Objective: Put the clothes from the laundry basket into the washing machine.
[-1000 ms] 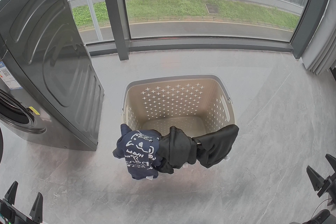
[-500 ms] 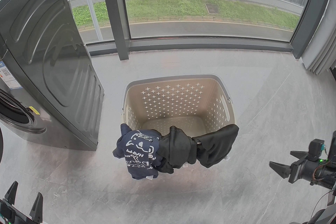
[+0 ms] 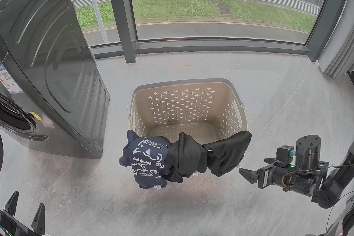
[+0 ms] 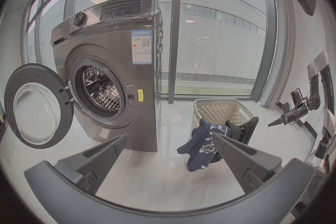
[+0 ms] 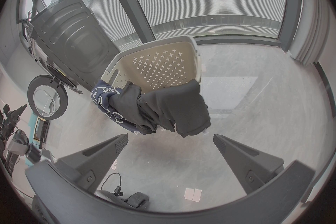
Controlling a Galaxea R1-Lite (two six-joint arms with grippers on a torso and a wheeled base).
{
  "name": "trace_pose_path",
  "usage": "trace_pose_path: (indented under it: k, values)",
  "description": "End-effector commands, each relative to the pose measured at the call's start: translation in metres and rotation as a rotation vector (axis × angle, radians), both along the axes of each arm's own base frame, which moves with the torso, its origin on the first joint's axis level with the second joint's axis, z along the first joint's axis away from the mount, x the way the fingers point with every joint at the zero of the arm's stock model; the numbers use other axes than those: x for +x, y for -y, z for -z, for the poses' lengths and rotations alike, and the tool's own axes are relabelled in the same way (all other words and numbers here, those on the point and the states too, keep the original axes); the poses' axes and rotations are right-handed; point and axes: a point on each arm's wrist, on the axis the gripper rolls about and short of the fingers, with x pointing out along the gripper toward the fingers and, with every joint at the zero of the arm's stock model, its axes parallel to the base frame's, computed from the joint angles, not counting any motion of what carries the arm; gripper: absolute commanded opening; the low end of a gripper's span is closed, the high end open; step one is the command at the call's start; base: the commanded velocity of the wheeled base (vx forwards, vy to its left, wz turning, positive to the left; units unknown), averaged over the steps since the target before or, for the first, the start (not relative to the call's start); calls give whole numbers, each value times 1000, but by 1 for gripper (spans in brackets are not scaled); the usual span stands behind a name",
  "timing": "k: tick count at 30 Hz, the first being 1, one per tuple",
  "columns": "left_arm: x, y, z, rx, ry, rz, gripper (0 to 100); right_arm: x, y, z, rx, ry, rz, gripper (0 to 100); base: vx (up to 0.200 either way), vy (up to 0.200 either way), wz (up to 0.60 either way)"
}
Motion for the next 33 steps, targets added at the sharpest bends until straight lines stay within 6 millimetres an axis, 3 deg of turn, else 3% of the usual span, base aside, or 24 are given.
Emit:
trace_pose_path:
  k: [1,9,33]
  values:
    - [1,0,4,0,-8,0,100,10,-13,24,-37,-67,-22,100,0,0,0]
    - [1,0,4,0,-7,0,100,22,-19,18,-13,-30,-18,100,0,0,0]
    - [1,0,5,0,-8,0,100,76,-27,54,-46,-34,33,100,0,0,0]
